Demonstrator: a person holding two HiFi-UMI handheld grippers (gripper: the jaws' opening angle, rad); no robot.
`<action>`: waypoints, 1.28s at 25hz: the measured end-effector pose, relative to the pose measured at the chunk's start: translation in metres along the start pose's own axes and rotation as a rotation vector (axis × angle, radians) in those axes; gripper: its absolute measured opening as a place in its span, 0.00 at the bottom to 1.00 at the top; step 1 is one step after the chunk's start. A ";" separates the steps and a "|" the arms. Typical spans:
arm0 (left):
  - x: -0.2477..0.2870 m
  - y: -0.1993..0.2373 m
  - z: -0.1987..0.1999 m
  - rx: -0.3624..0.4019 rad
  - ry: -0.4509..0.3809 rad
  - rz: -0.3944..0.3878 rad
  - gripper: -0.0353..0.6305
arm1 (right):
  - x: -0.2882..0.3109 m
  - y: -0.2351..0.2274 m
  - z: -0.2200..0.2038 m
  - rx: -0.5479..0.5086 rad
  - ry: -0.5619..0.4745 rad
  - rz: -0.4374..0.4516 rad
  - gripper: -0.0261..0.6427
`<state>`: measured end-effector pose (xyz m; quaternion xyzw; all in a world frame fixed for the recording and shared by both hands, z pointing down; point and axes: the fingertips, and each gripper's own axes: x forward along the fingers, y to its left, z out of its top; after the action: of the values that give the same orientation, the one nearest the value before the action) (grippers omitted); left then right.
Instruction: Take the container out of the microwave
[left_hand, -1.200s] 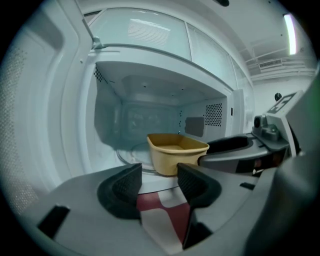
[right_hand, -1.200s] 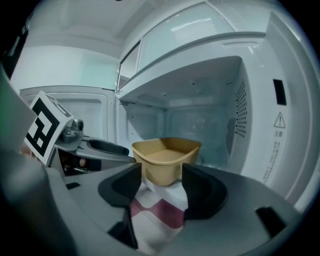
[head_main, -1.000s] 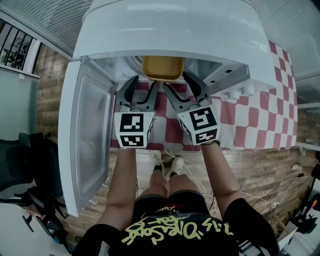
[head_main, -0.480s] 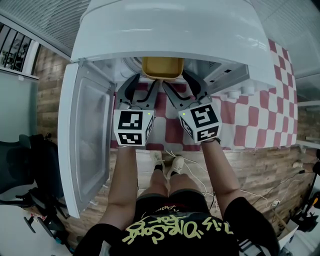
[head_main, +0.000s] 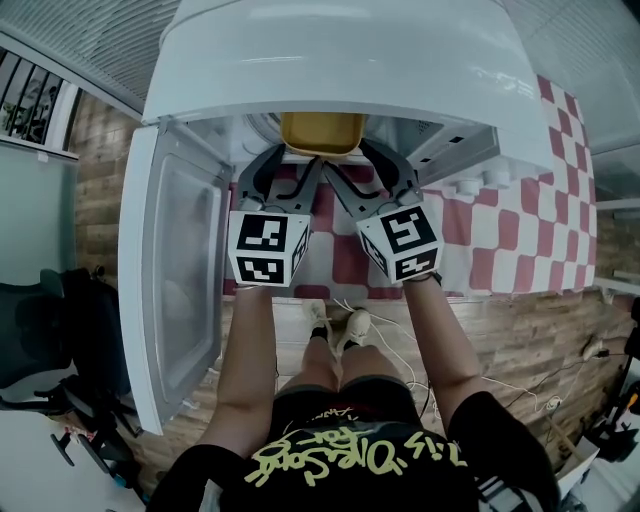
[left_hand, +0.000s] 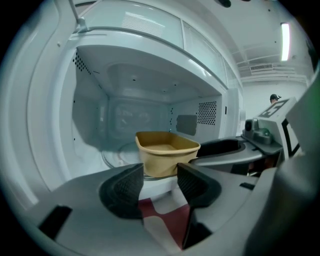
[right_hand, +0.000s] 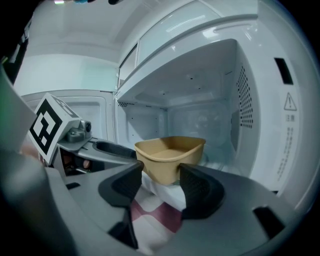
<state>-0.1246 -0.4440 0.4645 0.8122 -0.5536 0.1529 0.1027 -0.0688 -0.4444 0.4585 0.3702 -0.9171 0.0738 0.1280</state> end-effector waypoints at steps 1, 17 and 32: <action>0.000 0.000 0.000 0.002 0.003 0.001 0.37 | 0.000 0.000 0.000 0.002 0.000 0.000 0.39; -0.010 -0.010 -0.005 0.009 0.020 -0.017 0.33 | -0.009 0.005 -0.004 0.031 -0.010 -0.016 0.39; -0.022 -0.026 -0.009 0.021 0.031 -0.029 0.33 | -0.022 0.007 -0.008 0.015 -0.005 -0.034 0.39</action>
<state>-0.1098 -0.4120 0.4653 0.8186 -0.5385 0.1698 0.1052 -0.0573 -0.4229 0.4593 0.3871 -0.9104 0.0775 0.1240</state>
